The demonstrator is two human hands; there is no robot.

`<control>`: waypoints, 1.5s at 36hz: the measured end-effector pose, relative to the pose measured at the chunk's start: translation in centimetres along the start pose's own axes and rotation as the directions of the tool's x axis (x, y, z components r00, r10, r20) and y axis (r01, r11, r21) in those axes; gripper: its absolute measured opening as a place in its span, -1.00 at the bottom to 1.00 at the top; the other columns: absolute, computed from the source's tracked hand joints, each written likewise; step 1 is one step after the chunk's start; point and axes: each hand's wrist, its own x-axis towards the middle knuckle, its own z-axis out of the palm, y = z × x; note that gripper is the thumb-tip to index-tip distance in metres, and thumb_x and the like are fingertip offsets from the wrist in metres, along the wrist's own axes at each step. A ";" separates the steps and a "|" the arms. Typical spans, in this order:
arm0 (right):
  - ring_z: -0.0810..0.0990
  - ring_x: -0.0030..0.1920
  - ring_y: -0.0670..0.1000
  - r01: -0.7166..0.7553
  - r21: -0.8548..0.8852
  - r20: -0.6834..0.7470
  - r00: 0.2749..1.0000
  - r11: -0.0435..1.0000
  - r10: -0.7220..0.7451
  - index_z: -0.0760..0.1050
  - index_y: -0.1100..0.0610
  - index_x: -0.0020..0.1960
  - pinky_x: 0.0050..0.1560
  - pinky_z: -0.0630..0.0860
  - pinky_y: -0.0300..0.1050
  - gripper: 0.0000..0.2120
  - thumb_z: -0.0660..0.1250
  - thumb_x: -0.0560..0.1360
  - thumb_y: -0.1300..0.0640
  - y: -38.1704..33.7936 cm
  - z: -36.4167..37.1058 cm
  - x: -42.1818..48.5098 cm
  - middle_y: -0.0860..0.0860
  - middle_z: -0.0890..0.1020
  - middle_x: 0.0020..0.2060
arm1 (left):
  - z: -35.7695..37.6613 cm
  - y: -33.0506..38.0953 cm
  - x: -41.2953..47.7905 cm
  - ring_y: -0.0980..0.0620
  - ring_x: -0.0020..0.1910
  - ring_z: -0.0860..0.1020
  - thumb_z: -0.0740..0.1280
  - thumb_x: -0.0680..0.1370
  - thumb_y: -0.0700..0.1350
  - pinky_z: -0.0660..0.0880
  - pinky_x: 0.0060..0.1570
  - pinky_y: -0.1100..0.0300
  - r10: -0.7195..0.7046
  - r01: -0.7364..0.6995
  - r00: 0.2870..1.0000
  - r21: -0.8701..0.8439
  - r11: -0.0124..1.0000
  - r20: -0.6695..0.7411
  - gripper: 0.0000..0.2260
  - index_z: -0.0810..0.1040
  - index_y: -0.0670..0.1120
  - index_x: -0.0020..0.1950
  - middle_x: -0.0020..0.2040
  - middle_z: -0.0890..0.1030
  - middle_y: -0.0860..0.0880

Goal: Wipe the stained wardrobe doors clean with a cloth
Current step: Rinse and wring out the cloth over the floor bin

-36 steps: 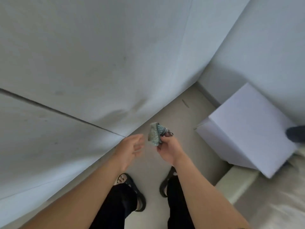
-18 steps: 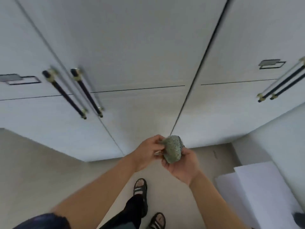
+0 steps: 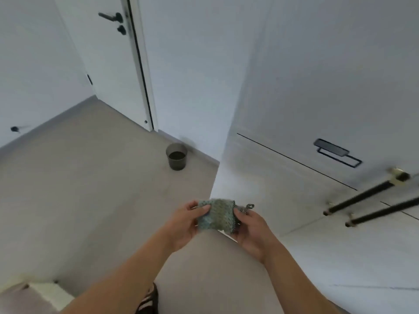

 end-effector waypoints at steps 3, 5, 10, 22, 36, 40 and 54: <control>0.68 -0.02 0.15 -0.059 -0.077 -0.066 0.996 0.995 0.054 0.52 0.36 0.25 -0.12 0.64 0.01 -0.76 0.19 0.65 0.29 1.7 6.6 6.5 0.23 0.67 0.08 | -7.0 5.2 1.7 -0.08 -0.08 0.72 0.35 0.63 -0.27 0.71 -0.07 0.09 0.004 0.000 0.993 0.038 0.999 -0.115 -0.89 0.60 -0.28 0.12 -0.01 0.73 -0.20; 0.67 -0.08 0.12 -0.109 -0.078 -0.114 0.988 0.991 0.100 0.53 0.30 0.23 -0.21 0.62 -0.04 -0.78 0.21 0.65 0.28 2.3 10.5 10.1 0.19 0.67 0.05 | -10.5 8.3 2.9 -0.06 -0.12 0.72 0.31 0.68 -0.26 0.70 -0.15 0.14 -0.019 0.029 0.987 0.064 0.998 -0.160 -0.88 0.61 -0.28 0.10 -0.04 0.74 -0.19; 0.64 -0.19 0.04 -0.167 -0.086 -0.054 0.985 0.982 0.163 0.53 0.22 0.23 -0.20 0.54 -0.07 -0.76 0.33 0.59 0.17 1.2 16.6 17.9 0.12 0.66 -0.05 | -15.4 15.6 7.8 -0.03 -0.21 0.71 0.30 0.69 -0.21 0.66 -0.29 0.16 -0.027 0.053 0.973 0.107 0.993 -0.231 -0.86 0.62 -0.26 0.07 -0.07 0.73 -0.19; 0.57 0.28 0.28 -0.300 -0.017 0.067 0.951 0.954 0.301 0.51 0.34 0.31 0.33 0.49 0.23 -0.66 0.33 0.55 0.31 -2.3 21.8 45.5 0.31 0.58 0.27 | -24.3 28.4 27.2 -0.04 -0.20 0.72 0.26 0.73 -0.11 0.66 -0.31 0.10 -0.058 0.128 0.921 0.158 0.979 -0.385 -0.78 0.60 -0.24 0.16 -0.12 0.72 -0.16; 0.72 0.01 0.17 -0.245 -0.404 -0.393 0.916 0.881 0.074 0.61 0.21 0.09 0.16 0.60 0.25 -0.84 0.44 0.51 0.29 -1.7 15.5 81.3 0.15 0.73 -0.02 | -38.9 31.3 62.7 0.00 -0.10 0.71 0.26 0.73 -0.07 0.65 -0.14 0.11 -0.174 0.295 0.912 0.297 0.908 -0.372 -0.77 0.65 -0.16 0.17 -0.04 0.75 -0.10; 0.73 -0.09 0.05 -0.213 -0.577 -0.449 0.889 0.789 -0.089 0.61 0.11 0.02 0.08 0.65 0.14 -0.86 0.51 0.49 0.17 1.9 10.5 92.7 0.04 0.74 -0.11 | -44.5 27.1 74.8 0.03 -0.05 0.69 0.31 0.69 -0.11 0.64 -0.06 0.11 -0.091 0.300 0.912 0.499 0.813 -0.400 -0.85 0.64 -0.13 0.08 0.01 0.71 -0.10; 0.63 -0.03 0.13 -0.272 -0.962 -0.260 0.948 -0.039 -0.185 0.52 0.13 0.17 -0.07 0.59 -0.02 -0.80 0.28 0.57 0.13 18.1 -2.8 122.0 0.07 0.64 0.01 | -57.1 16.0 102.4 0.00 0.03 0.58 0.21 0.70 0.21 0.49 0.07 0.04 0.115 0.029 0.984 0.753 0.657 -0.138 -0.69 0.60 0.02 0.02 -0.07 0.61 0.08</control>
